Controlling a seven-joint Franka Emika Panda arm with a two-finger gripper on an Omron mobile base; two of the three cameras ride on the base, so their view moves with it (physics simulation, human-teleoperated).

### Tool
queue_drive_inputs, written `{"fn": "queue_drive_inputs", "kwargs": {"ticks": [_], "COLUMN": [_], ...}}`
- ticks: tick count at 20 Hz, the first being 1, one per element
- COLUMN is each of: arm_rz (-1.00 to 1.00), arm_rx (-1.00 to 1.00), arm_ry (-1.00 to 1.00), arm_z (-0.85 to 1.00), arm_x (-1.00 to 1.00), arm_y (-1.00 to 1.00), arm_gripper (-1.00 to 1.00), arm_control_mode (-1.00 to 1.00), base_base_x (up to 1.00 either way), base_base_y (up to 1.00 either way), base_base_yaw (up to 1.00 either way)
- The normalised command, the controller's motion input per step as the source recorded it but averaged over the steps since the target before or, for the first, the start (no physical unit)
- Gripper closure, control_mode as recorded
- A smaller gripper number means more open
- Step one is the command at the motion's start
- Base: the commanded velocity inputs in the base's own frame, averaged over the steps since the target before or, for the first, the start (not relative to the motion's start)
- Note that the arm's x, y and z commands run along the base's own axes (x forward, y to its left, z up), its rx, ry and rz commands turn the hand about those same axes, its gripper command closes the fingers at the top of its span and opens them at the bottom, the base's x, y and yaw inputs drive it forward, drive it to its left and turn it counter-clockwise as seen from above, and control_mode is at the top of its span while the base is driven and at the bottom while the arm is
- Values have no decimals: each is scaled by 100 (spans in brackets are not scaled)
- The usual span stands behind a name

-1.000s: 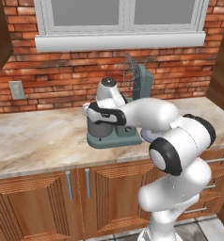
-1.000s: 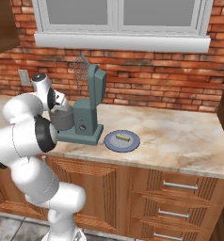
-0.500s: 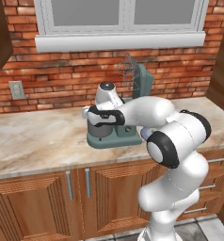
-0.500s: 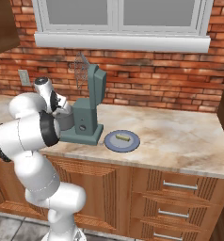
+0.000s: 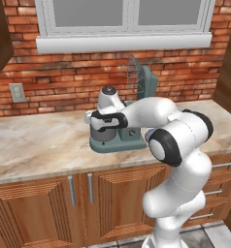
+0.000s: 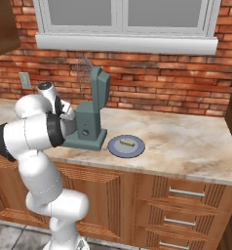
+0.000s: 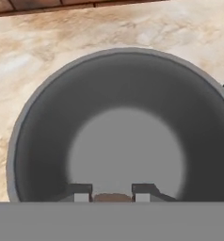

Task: Add butter and sugar cubes to the stand mixer bowl and then turn on the stand mixer to begin making frosting.

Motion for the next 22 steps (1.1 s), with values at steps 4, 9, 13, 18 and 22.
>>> {"fn": "queue_drive_inputs", "kwargs": {"ticks": [4,9,13,18,22], "arm_rz": [-3,-2,0,0,1], "arm_rx": [0,0,10,13,4], "arm_ry": [0,0,-12,-13,-3], "arm_z": [1,28,92,100,80], "arm_x": [0,-10,-64,-86,-93], "arm_y": [-1,-6,-5,-17,-52], "arm_gripper": [-100,-100,-100,-100,-100], "arm_control_mode": [-100,-100,-100,-100,-100], "base_base_x": [0,0,0,0,0], "base_base_y": [0,0,0,0,0], "base_base_yaw": [0,0,0,0,0]}}
